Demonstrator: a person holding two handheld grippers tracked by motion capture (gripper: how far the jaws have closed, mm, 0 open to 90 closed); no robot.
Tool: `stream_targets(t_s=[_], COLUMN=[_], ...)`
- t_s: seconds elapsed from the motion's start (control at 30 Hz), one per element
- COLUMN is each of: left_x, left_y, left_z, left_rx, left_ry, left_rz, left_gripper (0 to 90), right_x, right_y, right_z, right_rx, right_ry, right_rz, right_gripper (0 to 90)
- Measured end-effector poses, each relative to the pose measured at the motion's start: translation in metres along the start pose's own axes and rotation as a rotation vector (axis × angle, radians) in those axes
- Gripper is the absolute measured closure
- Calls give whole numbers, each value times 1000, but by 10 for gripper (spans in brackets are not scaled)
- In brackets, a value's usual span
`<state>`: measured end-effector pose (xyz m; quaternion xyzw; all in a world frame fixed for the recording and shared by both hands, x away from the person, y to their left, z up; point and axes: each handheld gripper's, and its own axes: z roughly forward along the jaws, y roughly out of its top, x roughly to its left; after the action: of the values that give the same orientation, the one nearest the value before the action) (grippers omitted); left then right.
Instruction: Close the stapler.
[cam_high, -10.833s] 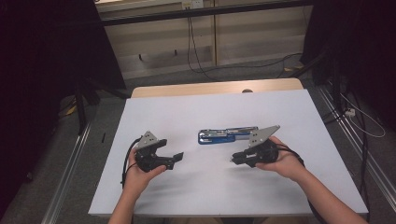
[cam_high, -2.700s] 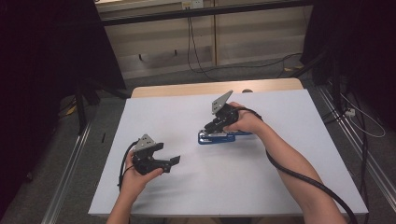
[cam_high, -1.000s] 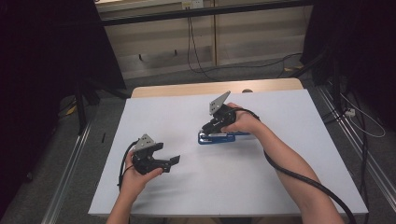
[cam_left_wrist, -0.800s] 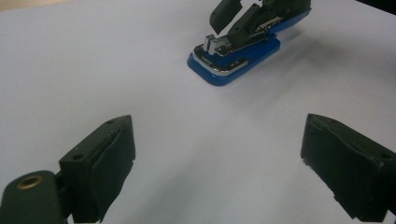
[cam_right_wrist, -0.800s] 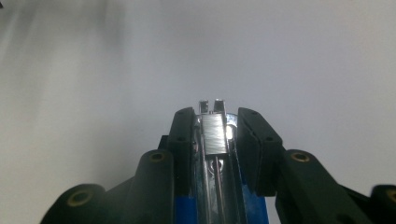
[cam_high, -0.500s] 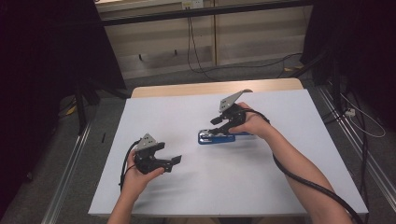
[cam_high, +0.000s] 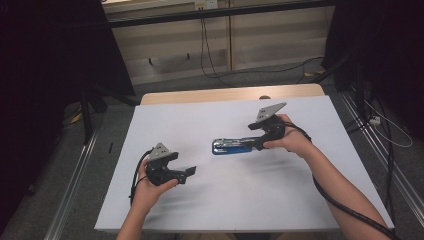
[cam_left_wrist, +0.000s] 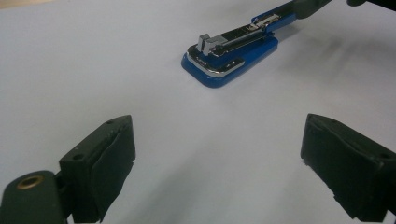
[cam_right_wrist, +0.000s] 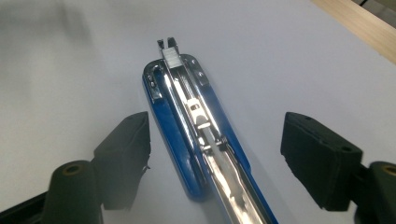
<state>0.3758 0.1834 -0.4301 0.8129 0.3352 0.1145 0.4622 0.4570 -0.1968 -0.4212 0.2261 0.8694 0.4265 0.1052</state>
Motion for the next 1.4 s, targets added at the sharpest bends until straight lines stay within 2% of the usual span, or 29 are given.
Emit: stream_targets(t_s=[0.17, 0.33, 0.53, 0.67, 0.73, 0.9, 1.07, 1.13, 1.17, 1.27, 1.4], left_x=[0, -1, -1, -2, -2, -4, -7, -8, -8, -8, -6], left_y=[1, 5, 11, 14, 15, 18, 23, 24, 24, 26, 28], left_z=[3, 11, 19, 21, 22, 27, 35, 38, 39, 44, 50], left_rx=[-4, 1, -8, -15, -20, -3, 6, 18, 25, 24, 2], left_ry=[3, 11, 21, 23, 22, 19, 4, 12, 15, 16, 3], left_rz=[-4, 0, -8, -14, -19, -13, -33, -44, -52, -55, -71], left_gripper=[102, 102, 108, 127, 142, 155, 230, 255, 268, 322, 451], right_x=[1, 1, 4, 7, 10, 16, 20, 21, 21, 20, 16], right_y=[-11, -26, -42, -49, -55, -64, -66, -66, -66, -67, -73], right_z=[-15, -28, -41, -48, -50, -59, -65, -67, -68, -68, -66], right_rx=[-4, -14, 5, -10, -13, -16, -45, -65, -75, -89, -76], right_ry=[-62, -112, -213, -235, -238, -254, -286, -334, -351, -348, -355], right_rz=[9, 47, 75, 112, 151, 184, 214, 200, 203, 224, 241], right_gripper=[211, 198, 194, 195, 198, 199, 237, 313, 316, 347, 348])
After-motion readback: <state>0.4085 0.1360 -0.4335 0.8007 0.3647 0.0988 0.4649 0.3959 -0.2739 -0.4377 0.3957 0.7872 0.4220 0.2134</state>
